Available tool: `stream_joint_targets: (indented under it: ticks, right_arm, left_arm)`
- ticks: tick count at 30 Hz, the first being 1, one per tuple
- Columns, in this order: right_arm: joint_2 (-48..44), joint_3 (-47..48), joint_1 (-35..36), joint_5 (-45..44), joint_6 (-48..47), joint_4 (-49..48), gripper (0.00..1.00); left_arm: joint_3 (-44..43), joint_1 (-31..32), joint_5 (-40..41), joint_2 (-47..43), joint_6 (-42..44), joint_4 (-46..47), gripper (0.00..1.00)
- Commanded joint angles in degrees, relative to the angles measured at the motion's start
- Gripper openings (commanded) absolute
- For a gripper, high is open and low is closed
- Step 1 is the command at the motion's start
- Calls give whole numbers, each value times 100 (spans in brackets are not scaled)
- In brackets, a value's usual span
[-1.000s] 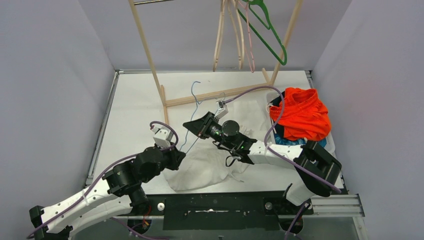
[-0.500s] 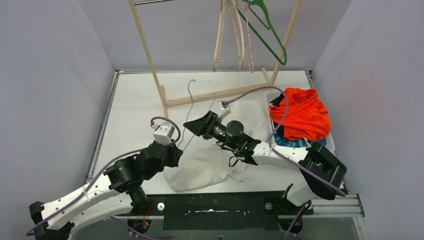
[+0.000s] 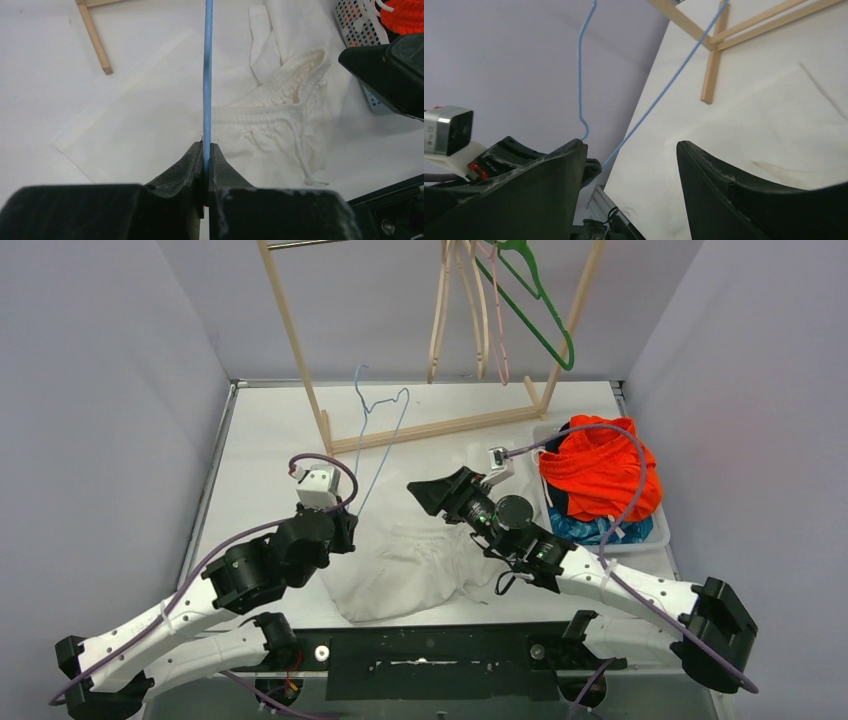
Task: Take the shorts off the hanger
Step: Place the hanger on the clothes rod.
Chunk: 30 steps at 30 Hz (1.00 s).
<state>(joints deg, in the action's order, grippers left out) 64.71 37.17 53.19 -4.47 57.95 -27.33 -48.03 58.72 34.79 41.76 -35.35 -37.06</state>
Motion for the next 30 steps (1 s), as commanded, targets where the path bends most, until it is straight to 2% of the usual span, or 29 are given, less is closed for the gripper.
stream_joint_targets:
  ticks: [1,4,8,10,13,16,24,30]
  right_arm:
    - [-654,-126,-77,-1141,-409,937,68]
    - [-1054,-76,-147,-1563,-530,1648,72]
    - [-1496,-79,-385,-1827,-596,2369,75]
    - [-1727,-130,-494,-1916,-601,2583,76]
    - [-2075,-248,-631,-2033,-601,2823,78]
    - [-2352,-383,-720,-2111,-591,2890,80]
    - [-2453,-357,-763,-2268,-682,3090,82]
    - [-2296,-296,-779,-2205,-714,3114,83]
  left_arm:
    - [-621,-23,263,300,338,320,0]
    - [-1043,-129,168,548,567,325,0]
    - [-1667,-756,-114,1004,1042,139,0]
    - [-1848,-1312,-684,1158,1410,295,0]
    - [-2350,-2292,-1967,1451,1620,311,0]
    - [-2817,-2906,-2597,1645,1703,345,0]
    - [-3484,-3024,-3022,1829,1814,345,0]
    - [-3688,-3024,-2754,1821,1886,448,0]
